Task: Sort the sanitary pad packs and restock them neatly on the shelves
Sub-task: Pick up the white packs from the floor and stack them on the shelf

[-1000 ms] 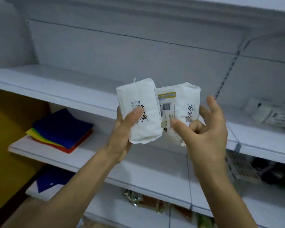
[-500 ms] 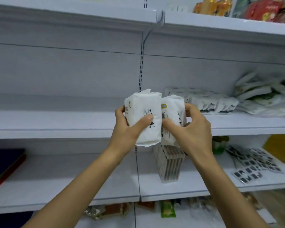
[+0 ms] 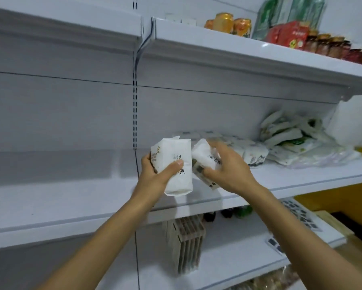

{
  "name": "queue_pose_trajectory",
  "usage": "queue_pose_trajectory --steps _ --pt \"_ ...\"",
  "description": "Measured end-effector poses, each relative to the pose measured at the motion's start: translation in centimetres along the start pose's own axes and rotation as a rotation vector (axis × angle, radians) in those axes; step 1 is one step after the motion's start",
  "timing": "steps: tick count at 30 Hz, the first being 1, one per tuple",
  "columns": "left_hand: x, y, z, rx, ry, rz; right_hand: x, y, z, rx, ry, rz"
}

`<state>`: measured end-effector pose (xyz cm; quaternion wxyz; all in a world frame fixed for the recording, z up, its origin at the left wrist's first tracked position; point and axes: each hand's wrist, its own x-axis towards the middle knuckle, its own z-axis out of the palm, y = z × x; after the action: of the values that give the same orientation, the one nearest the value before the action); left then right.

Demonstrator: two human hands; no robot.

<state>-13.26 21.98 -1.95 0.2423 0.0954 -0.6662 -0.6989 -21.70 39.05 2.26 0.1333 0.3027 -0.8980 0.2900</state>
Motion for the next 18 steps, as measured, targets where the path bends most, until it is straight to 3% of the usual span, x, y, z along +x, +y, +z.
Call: queue_pose_trajectory --steps 5,10,15,18 --pt "6.1 -3.0 -0.6 -0.007 -0.043 -0.035 8.5 2.6 1.7 -0.086 -0.251 -0.076" --pt "9.5 -6.4 0.2 0.021 -0.048 -0.071 10.8 6.0 4.9 -0.384 -0.412 -0.131" --pt "10.0 -8.2 0.3 -0.008 0.025 -0.079 11.1 7.6 6.6 -0.588 -0.259 -0.26" --pt "10.3 -8.6 0.0 -0.012 0.039 -0.084 12.9 7.8 5.7 -0.597 -0.354 -0.273"
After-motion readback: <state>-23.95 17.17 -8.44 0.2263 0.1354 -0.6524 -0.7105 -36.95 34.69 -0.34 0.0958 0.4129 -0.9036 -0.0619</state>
